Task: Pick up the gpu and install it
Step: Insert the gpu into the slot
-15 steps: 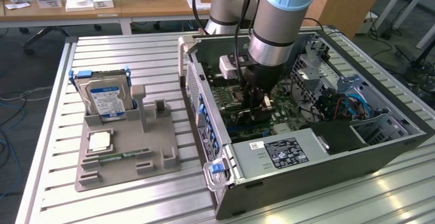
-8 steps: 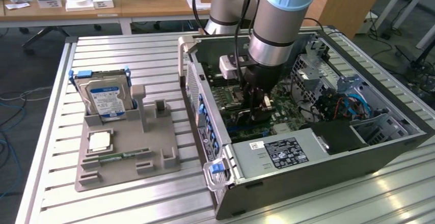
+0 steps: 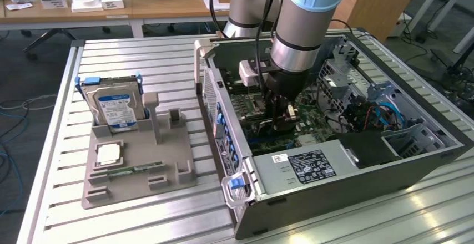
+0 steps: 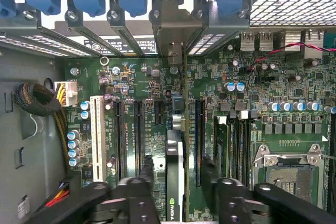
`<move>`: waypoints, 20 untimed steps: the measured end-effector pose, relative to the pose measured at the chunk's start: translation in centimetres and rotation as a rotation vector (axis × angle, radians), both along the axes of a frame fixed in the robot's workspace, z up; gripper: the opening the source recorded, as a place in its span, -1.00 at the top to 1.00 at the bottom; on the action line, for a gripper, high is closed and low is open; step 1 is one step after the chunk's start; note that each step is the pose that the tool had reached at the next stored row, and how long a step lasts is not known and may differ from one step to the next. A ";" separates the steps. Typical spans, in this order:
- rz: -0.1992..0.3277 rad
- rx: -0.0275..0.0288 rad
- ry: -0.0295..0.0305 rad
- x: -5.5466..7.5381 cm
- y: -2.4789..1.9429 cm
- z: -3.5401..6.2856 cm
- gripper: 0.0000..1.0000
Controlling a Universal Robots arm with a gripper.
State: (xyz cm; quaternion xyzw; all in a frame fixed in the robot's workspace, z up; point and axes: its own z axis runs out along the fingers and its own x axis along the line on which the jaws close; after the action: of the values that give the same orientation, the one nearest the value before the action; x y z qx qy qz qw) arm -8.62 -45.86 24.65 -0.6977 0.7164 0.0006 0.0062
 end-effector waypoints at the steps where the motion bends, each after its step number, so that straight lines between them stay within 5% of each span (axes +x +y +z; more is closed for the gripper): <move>1: 0.000 0.0000 0.0000 0.0 0.00 0.00 0.00; 6: 0.000 -0.0002 0.0001 0.0 0.00 0.01 0.47; 20: 0.000 -0.0001 0.0000 0.0 0.00 -0.29 0.47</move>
State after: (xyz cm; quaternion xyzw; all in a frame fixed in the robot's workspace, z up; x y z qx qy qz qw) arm -8.62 -45.87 24.36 -0.6978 0.7163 0.0005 0.0062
